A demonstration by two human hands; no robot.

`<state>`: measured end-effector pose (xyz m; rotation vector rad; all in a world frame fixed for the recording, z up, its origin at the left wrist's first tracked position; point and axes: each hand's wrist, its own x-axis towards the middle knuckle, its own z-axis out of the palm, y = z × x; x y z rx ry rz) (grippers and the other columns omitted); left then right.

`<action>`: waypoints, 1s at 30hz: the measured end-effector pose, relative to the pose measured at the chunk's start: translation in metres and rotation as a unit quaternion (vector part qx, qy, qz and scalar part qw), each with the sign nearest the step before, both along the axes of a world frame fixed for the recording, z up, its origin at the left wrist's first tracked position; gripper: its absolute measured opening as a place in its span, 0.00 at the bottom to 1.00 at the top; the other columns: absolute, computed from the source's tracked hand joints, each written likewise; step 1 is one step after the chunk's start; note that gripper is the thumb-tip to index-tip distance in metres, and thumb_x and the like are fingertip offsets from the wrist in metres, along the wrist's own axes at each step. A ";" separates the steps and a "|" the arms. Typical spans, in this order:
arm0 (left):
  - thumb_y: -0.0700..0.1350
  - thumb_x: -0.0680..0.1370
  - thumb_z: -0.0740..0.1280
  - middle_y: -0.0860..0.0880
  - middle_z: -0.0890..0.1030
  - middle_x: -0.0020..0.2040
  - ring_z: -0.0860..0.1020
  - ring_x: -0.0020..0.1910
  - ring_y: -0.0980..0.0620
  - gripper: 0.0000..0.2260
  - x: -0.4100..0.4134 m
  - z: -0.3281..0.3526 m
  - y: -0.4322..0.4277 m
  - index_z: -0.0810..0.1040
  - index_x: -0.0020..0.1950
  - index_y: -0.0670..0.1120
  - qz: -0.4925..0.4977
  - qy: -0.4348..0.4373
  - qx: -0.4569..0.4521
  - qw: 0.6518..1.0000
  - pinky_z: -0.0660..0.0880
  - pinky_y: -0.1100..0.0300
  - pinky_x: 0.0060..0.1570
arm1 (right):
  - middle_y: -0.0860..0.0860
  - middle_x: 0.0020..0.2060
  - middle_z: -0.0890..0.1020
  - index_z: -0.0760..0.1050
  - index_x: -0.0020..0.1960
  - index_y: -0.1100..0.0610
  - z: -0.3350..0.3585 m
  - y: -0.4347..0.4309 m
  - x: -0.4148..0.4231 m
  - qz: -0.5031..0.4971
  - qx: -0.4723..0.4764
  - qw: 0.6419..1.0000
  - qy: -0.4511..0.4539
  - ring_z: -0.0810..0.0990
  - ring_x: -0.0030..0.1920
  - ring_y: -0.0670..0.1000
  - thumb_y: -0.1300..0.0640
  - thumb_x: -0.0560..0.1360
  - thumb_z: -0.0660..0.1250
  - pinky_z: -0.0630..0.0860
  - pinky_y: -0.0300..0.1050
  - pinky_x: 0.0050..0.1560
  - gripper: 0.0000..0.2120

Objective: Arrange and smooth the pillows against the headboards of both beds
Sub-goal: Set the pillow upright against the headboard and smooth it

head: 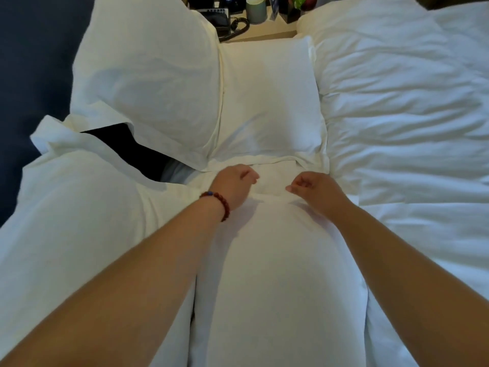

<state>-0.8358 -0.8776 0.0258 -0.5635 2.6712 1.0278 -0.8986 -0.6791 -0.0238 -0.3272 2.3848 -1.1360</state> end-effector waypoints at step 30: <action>0.56 0.77 0.49 0.50 0.62 0.77 0.59 0.77 0.51 0.28 0.348 -0.006 0.171 0.67 0.75 0.48 0.050 0.059 -0.134 0.988 0.45 0.64 0.72 | 0.50 0.76 0.64 0.69 0.72 0.52 0.022 0.091 0.298 0.091 0.042 0.986 0.133 0.57 0.77 0.51 0.48 0.79 0.65 0.52 0.49 0.77 0.23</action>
